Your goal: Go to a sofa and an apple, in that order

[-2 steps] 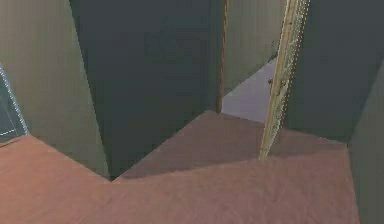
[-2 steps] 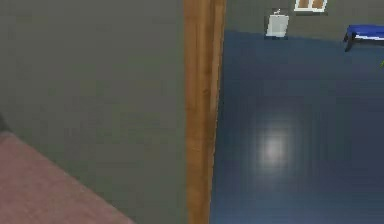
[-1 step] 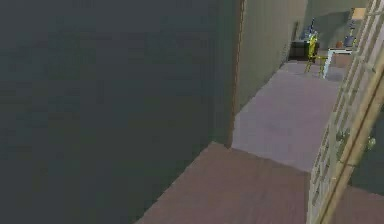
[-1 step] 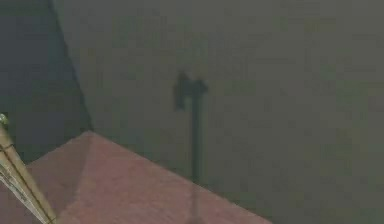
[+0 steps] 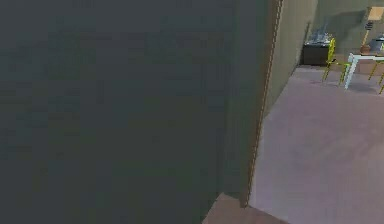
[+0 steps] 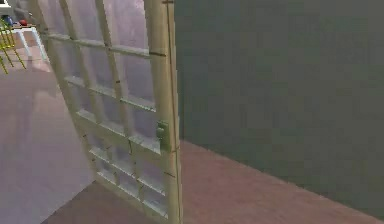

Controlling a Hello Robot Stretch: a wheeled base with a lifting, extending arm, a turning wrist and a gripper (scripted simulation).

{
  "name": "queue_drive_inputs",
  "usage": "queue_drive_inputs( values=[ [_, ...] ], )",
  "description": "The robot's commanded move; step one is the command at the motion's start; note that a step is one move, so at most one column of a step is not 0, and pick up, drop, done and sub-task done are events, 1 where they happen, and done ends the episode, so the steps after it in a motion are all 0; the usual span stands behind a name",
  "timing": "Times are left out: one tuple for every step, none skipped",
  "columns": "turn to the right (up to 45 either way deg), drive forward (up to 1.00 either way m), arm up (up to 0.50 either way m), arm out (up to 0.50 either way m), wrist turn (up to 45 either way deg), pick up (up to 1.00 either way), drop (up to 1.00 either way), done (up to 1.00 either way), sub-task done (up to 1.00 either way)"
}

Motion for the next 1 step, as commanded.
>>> queue_drive_inputs(
  values=[
    [42.0, 0.00, 0.00, 0.00, 0.0, 0.00, 0.00, 0.00, 0.00]
  ],
)
